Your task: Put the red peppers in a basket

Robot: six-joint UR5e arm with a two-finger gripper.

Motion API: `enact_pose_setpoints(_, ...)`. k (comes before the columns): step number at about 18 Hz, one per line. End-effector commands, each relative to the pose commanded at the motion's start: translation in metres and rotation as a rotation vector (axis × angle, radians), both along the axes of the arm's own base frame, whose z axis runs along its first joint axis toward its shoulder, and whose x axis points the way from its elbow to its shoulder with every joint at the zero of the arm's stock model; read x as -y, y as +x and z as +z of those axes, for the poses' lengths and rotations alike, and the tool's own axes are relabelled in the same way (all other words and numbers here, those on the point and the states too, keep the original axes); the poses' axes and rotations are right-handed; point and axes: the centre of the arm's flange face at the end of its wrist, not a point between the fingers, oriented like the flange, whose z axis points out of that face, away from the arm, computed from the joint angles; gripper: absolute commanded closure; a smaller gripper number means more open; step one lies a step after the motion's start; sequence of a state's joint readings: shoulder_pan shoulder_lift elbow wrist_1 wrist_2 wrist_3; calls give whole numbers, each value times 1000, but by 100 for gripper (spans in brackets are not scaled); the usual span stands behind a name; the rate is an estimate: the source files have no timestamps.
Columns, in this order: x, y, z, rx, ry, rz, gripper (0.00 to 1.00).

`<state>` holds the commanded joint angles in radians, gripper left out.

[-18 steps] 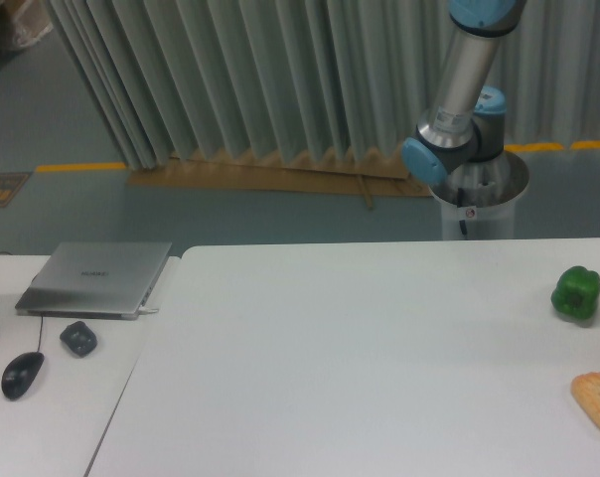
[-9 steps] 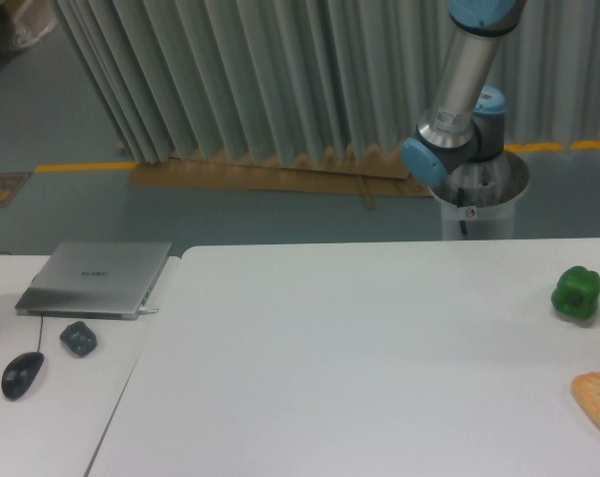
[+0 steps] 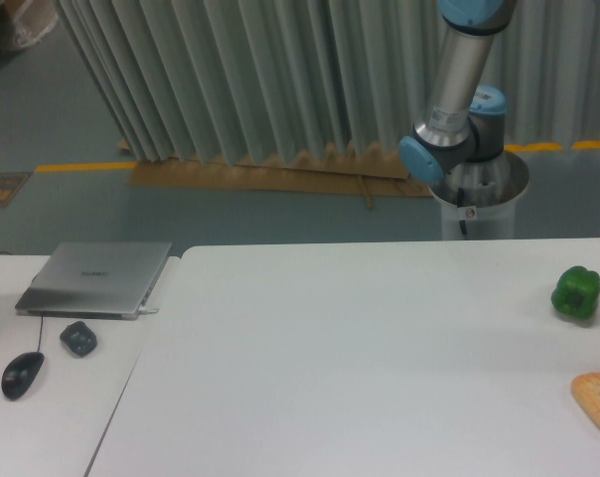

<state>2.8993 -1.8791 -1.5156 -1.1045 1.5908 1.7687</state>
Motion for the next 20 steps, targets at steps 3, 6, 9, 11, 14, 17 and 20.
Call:
enact_pose_setpoints(3,-37,33,2,16,17,-73,0)
enact_pose_setpoints(6,-76,74,4,30,19,-146,0)
enact_pose_setpoints(9,-96,91,1,59,43,-122,0)
enact_pose_setpoints(11,-107,114,5,94,33,-148,0)
enact_pose_setpoints(14,-105,138,6,125,29,-160,0)
enact_pose_setpoints(17,-102,146,-1,139,24,-149,0)
enact_pose_setpoints(20,-105,150,-2,142,21,-125,0)
